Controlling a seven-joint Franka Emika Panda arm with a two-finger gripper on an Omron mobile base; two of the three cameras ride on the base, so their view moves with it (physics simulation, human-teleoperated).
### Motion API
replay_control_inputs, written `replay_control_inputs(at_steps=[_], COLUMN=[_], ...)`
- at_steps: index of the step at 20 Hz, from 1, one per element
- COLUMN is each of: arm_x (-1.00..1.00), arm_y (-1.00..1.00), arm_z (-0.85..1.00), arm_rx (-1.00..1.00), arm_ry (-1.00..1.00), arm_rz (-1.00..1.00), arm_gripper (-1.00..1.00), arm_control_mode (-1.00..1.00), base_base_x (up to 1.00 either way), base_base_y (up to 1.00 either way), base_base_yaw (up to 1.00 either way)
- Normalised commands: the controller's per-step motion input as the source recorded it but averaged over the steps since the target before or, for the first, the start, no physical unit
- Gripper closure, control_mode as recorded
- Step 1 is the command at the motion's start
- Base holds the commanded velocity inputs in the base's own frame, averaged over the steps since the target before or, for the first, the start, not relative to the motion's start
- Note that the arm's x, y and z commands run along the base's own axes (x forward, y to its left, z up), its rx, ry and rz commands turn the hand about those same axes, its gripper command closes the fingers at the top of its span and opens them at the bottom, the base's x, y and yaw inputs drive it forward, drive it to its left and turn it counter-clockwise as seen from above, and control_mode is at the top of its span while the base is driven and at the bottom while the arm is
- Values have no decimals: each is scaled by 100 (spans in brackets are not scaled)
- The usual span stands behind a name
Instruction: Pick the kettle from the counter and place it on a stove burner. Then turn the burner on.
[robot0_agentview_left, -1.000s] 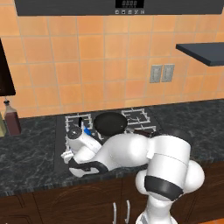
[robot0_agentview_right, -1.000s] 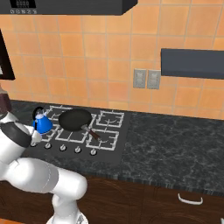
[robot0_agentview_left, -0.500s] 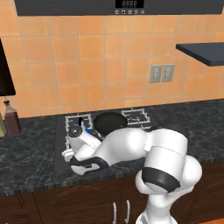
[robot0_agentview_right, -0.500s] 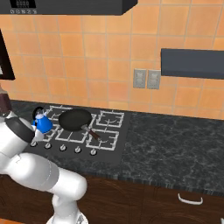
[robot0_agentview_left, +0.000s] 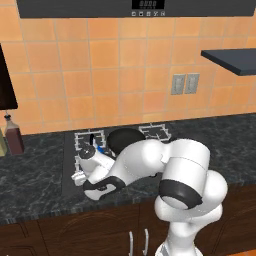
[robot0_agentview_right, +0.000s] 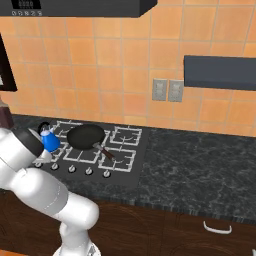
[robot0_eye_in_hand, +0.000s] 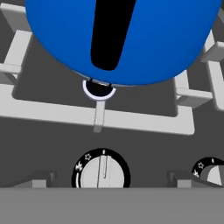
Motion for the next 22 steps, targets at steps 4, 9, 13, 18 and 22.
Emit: replay_control_inputs(at_steps=[4,9,13,18,22], arm_x=[0,-1,0,-1,0], arm_y=[0,0,0,0,0], arm_z=[0,0,0,0,0], arm_rx=[0,0,-3,-8,-9], arm_ry=[0,0,0,-3,-3], arm_rz=[0,0,4,18,21], arm_gripper=[100,100,100,100,100], arm_control_mode=[-100,-100,-100,-100,-100], base_base_x=[0,0,0,0,0], base_base_y=[0,0,0,0,0], base_base_yaw=[0,0,0,0,0])
